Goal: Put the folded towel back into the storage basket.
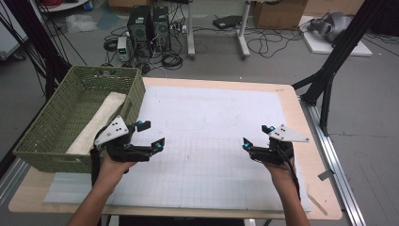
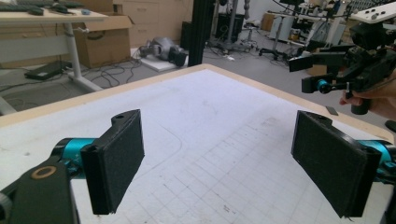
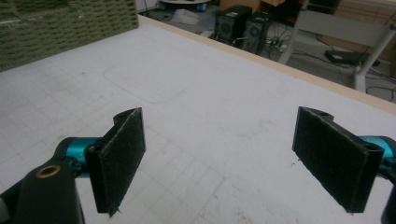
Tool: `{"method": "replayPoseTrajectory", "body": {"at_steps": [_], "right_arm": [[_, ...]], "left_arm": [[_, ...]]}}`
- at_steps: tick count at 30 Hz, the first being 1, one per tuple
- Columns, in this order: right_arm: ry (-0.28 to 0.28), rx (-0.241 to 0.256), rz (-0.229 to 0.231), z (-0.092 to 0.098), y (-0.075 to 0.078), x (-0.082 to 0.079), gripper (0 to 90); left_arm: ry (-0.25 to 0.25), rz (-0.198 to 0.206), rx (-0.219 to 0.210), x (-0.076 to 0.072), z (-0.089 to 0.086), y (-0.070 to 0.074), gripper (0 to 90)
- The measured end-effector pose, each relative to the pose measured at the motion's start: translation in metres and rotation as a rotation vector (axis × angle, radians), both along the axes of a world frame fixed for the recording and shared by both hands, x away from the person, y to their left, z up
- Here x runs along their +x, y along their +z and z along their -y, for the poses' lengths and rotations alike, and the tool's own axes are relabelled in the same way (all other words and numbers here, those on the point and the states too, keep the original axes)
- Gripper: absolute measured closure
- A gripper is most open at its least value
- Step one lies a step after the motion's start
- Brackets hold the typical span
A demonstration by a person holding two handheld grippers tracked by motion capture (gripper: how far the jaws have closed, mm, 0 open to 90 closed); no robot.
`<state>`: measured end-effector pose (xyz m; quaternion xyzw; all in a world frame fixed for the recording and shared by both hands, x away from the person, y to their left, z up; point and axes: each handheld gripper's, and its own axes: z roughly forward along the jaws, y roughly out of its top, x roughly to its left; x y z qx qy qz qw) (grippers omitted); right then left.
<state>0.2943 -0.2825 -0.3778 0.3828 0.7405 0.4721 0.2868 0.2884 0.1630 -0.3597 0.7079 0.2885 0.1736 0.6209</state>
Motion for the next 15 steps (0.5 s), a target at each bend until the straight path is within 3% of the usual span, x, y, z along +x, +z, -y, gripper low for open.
{"method": "replayPoseTrajectory", "body": {"at_steps": [8,15], "right_arm": [[-0.04,0.002,0.0,0.011,-0.016,-0.009,16.0],[-0.061,0.006,-0.028,0.018,-0.033,-0.015,15.9]], "left_arm": [[-0.05,-0.009,0.007,0.005,0.018,-0.02,17.3],[-0.061,-0.024,0.02,0.011,0.026,-0.037,17.3]]}}
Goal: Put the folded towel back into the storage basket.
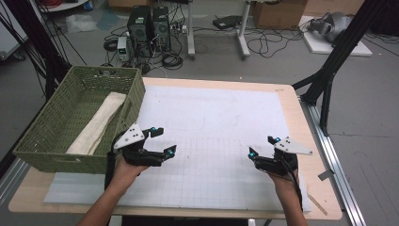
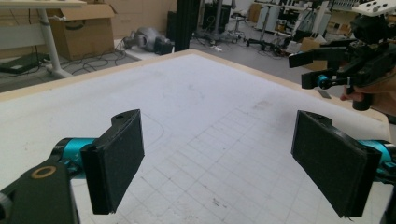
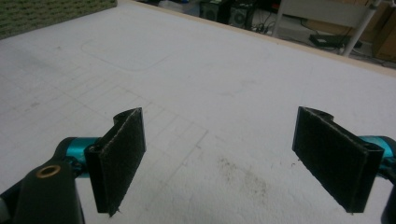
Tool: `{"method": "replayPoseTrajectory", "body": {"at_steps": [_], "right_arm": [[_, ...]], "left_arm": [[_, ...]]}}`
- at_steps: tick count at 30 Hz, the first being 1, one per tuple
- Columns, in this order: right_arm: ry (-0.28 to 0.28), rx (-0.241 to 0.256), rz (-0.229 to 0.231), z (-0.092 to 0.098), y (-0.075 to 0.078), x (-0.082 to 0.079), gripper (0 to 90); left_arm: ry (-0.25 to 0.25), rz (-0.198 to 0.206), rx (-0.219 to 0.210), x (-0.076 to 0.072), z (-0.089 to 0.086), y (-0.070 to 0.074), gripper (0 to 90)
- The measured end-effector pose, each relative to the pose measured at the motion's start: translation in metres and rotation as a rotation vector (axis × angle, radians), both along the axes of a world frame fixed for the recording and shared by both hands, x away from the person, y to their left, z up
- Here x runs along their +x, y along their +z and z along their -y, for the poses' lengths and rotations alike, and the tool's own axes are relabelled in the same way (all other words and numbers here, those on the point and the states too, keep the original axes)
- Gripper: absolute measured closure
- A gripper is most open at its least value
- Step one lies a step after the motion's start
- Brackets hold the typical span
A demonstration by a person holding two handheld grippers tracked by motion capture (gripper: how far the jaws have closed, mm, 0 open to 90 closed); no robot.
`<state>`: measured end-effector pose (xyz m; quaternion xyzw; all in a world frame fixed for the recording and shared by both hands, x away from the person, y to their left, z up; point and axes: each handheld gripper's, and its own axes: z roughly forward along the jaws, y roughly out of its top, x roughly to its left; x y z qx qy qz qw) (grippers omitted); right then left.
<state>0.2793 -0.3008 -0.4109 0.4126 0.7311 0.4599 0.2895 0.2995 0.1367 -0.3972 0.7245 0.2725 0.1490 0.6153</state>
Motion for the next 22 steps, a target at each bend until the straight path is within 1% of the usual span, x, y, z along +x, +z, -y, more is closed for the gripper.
{"method": "replayPoseTrajectory", "body": {"at_steps": [2,3,6,7,8,10,13,16,18,22], "right_arm": [[-0.005,0.001,-0.017,0.002,-0.006,-0.002,16.0],[-0.003,-0.002,-0.019,0.003,-0.007,-0.003,16.0],[-0.005,-0.006,-0.014,0.005,-0.008,-0.003,16.0],[-0.009,0.003,-0.021,0.006,-0.009,-0.004,15.9],[-0.01,0.006,-0.025,0.007,-0.01,-0.005,16.0],[-0.007,-0.004,-0.022,0.008,-0.012,-0.005,16.0],[-0.017,-0.001,-0.037,0.009,-0.015,-0.005,15.9],[-0.02,-0.008,-0.038,0.011,-0.016,-0.005,15.9],[-0.017,-0.01,-0.037,0.012,-0.016,-0.004,16.0],[-0.016,-0.003,-0.036,0.012,-0.015,-0.005,16.0]], "left_arm": [[-0.002,-0.014,0.012,0.002,0.002,-0.006,17.3],[-0.002,-0.019,0.024,0.004,0.003,-0.009,17.3],[-0.001,-0.027,0.036,0.006,0.005,-0.015,17.3],[-0.001,-0.029,0.045,0.007,0.006,-0.016,17.3],[-0.004,-0.026,0.046,0.007,0.007,-0.016,17.3],[0.001,-0.026,0.042,0.007,0.009,-0.019,17.4],[0.001,-0.037,0.049,0.007,0.011,-0.023,17.4],[0.003,-0.042,0.057,0.007,0.013,-0.027,17.4],[0.003,-0.046,0.063,0.006,0.014,-0.028,17.4],[0.006,-0.047,0.061,0.006,0.014,-0.028,17.4]]}}
